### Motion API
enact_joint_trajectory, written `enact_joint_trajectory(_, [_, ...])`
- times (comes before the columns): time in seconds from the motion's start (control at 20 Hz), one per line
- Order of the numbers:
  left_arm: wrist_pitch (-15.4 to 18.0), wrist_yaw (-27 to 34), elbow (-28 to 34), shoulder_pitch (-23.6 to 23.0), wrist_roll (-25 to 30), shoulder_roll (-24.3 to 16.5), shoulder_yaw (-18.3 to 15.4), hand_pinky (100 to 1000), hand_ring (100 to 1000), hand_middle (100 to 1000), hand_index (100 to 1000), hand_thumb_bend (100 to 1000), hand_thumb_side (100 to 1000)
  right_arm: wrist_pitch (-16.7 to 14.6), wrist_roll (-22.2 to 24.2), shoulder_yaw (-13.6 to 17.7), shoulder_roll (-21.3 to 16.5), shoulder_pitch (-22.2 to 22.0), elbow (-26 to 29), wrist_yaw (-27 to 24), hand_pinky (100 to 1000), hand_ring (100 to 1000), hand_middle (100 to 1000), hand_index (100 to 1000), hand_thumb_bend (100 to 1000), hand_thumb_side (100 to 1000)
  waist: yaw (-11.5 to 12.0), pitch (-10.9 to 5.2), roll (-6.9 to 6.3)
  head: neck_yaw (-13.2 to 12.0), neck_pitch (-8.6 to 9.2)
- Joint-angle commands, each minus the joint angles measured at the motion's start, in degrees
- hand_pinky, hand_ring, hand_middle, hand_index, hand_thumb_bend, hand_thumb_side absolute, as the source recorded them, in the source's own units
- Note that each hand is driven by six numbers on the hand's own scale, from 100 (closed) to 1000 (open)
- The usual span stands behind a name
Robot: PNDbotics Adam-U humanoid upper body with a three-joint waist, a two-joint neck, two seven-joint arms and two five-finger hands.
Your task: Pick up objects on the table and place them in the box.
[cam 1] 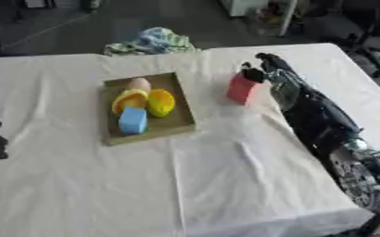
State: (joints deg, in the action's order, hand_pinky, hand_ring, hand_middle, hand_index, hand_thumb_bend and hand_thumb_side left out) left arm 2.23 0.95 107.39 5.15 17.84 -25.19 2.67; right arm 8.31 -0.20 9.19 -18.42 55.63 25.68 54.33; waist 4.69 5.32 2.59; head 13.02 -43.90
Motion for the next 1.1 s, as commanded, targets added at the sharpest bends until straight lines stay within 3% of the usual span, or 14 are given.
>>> enact_joint_trajectory(0.05, [0.02,0.0,0.73,0.49,0.09,-0.65,-0.31,730,550,576,802,100,929,-1.87,0.09,0.15,-1.81,1.29,1.17,-1.57,923,935,944,1000,100,800,-0.04,-0.55,-0.5,0.07,-0.21])
enact_joint_trajectory(0.2, [0.01,-0.04,0.67,0.46,0.07,-0.66,-0.34,731,550,576,802,100,930,-6.75,2.51,-0.22,-1.75,1.22,1.79,-3.77,922,927,932,998,113,788,-0.08,-0.55,-0.48,0.07,-0.21])
enact_joint_trajectory(0.4, [0.03,-0.06,0.62,0.43,0.11,-0.66,-0.33,731,550,577,802,100,930,-12.98,9.52,-0.92,-2.05,1.2,1.33,-5.99,930,930,941,1000,132,650,-0.12,-0.56,-0.45,0.0,-0.21])
enact_joint_trajectory(0.5, [0.03,-0.07,0.6,0.41,0.11,-0.68,-0.35,731,550,576,802,100,931,-14.54,12.96,-1.09,-2.37,1.21,1.03,-6.68,933,933,945,1000,123,596,-0.14,-0.57,-0.43,-0.01,-0.21])
enact_joint_trajectory(0.7, [0.02,-0.06,0.53,0.36,0.11,-0.67,-0.37,731,550,576,802,100,931,-14.79,16.05,-1.15,-2.79,1.15,1.11,-6.27,936,938,948,1000,118,569,-0.17,-0.59,-0.42,-0.02,-0.21])
enact_joint_trajectory(1.1, [0.04,-0.08,0.53,0.33,0.12,-0.65,-0.41,732,550,577,802,100,931,-13.05,17.24,-1.24,-3.04,0.96,0.95,-2.62,948,958,962,1000,148,555,-0.15,-0.56,-0.42,0.14,-0.21])
